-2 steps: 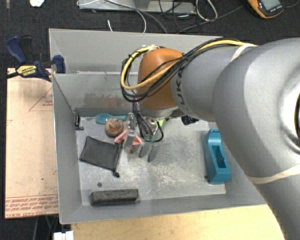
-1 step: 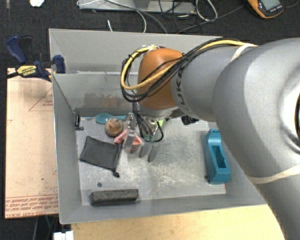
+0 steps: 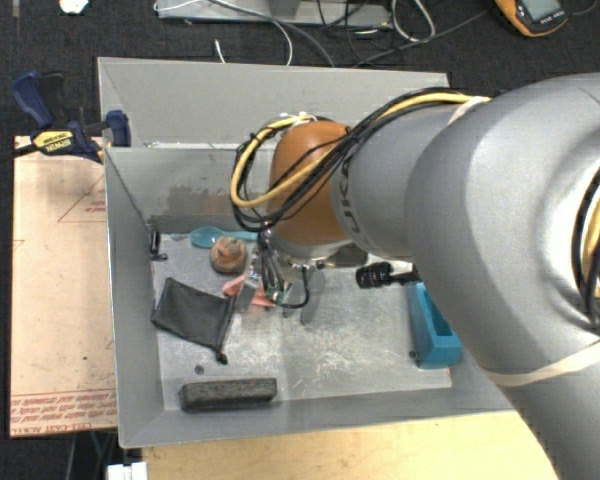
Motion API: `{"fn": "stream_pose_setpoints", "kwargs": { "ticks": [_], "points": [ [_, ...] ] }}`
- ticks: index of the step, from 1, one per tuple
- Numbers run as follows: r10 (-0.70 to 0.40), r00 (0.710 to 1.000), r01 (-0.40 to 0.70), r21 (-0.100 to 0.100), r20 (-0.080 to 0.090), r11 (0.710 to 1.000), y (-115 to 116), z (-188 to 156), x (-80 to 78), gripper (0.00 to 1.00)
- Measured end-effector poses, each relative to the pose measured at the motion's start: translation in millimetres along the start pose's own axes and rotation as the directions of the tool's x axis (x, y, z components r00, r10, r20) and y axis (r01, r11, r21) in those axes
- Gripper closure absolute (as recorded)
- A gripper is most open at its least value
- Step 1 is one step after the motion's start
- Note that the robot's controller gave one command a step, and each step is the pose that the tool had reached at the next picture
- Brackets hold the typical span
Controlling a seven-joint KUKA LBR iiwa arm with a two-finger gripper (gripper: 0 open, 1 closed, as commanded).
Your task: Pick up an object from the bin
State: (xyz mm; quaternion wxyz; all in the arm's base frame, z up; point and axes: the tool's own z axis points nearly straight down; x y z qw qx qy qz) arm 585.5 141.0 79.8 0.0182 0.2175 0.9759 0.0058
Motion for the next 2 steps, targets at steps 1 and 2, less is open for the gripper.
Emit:
{"fn": "stream_pose_setpoints", "kwargs": {
  "ticks": [1,2],
  "points": [
    [0.038,0.999,-0.038,0.013,-0.019,0.999,-1,-49,-2.9,1.00],
    [-0.132,0.991,0.132,0.000,-0.008,0.991,12,-50,-9.2,1.00]
  ]
}}
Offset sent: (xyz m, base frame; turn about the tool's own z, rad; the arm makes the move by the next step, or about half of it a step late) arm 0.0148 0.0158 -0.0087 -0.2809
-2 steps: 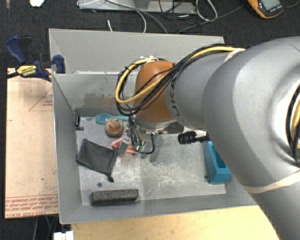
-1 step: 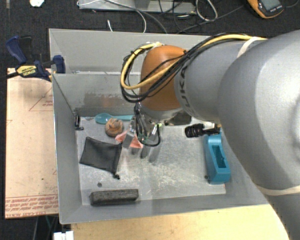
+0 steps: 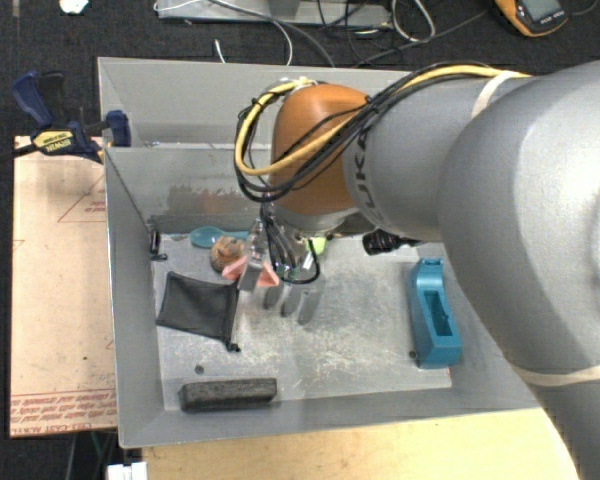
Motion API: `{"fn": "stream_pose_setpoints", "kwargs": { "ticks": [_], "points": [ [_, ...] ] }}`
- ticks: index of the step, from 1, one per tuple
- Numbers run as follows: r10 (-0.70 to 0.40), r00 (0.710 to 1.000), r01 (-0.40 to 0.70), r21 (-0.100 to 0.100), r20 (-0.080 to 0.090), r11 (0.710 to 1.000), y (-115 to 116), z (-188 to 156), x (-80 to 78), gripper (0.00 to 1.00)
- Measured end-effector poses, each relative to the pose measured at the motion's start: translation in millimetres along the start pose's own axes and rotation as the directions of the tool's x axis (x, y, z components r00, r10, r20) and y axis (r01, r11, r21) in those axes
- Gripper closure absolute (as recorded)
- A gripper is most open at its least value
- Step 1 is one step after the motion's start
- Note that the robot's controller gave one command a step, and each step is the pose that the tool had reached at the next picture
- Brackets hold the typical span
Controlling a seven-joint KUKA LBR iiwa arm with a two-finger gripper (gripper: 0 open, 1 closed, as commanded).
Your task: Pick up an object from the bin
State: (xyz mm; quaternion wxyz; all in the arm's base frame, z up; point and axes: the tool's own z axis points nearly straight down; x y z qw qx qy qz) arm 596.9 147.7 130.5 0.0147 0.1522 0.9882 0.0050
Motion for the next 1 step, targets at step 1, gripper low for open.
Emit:
{"fn": "stream_pose_setpoints", "kwargs": {
  "ticks": [1],
  "points": [
    [-0.167,0.986,0.167,-0.002,0.001,0.986,-3.9,56.5,-5.8,1.00]
  ]
}}
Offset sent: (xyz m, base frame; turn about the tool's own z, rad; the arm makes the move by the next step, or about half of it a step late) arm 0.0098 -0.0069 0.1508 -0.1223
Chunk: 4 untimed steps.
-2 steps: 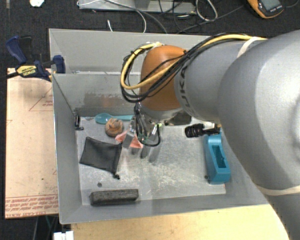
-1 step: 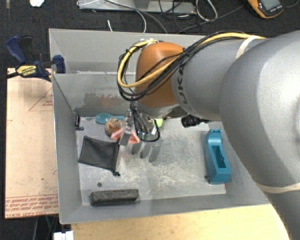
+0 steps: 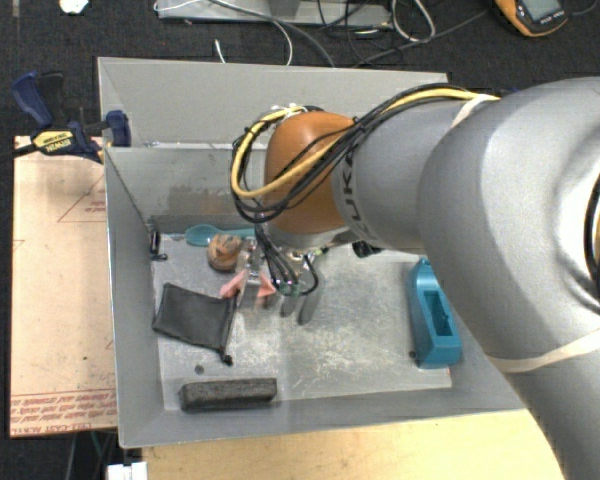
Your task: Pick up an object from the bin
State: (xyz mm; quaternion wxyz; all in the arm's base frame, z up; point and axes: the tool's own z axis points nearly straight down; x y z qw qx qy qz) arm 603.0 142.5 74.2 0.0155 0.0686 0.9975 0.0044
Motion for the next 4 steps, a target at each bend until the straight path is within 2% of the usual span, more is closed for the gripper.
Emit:
{"fn": "stream_pose_setpoints", "kwargs": {
  "ticks": [1,2,3,4],
  "points": [
    [-0.001,1.000,0.001,0.003,-0.001,1.000,-1,-26,5.0,1.00],
    [0.025,1.000,-0.025,0.006,-0.010,1.000,-5,-85,4.7,1.00],
    [-0.183,0.983,0.183,0.002,-0.003,0.983,-11,-41,-11.7,1.00],
    [-0.219,0.976,0.219,0.002,-0.004,0.976,-20,-11,-23.7,1.00]
  ]
}}
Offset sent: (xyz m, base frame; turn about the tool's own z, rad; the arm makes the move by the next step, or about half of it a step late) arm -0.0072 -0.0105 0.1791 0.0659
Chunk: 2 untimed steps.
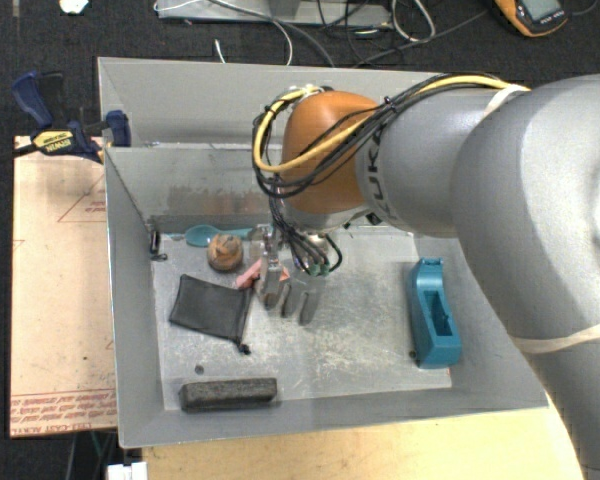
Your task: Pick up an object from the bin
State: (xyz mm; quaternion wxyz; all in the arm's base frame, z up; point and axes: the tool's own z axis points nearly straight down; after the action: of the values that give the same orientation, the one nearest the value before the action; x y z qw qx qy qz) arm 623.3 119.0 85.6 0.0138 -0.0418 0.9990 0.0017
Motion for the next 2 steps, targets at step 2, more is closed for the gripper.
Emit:
{"fn": "stream_pose_setpoints", "kwargs": {
  "ticks": [2],
  "points": [
    [0.299,0.954,-0.299,-0.001,0.003,0.954,20,-29,-20.3,1.00]
  ]
}}
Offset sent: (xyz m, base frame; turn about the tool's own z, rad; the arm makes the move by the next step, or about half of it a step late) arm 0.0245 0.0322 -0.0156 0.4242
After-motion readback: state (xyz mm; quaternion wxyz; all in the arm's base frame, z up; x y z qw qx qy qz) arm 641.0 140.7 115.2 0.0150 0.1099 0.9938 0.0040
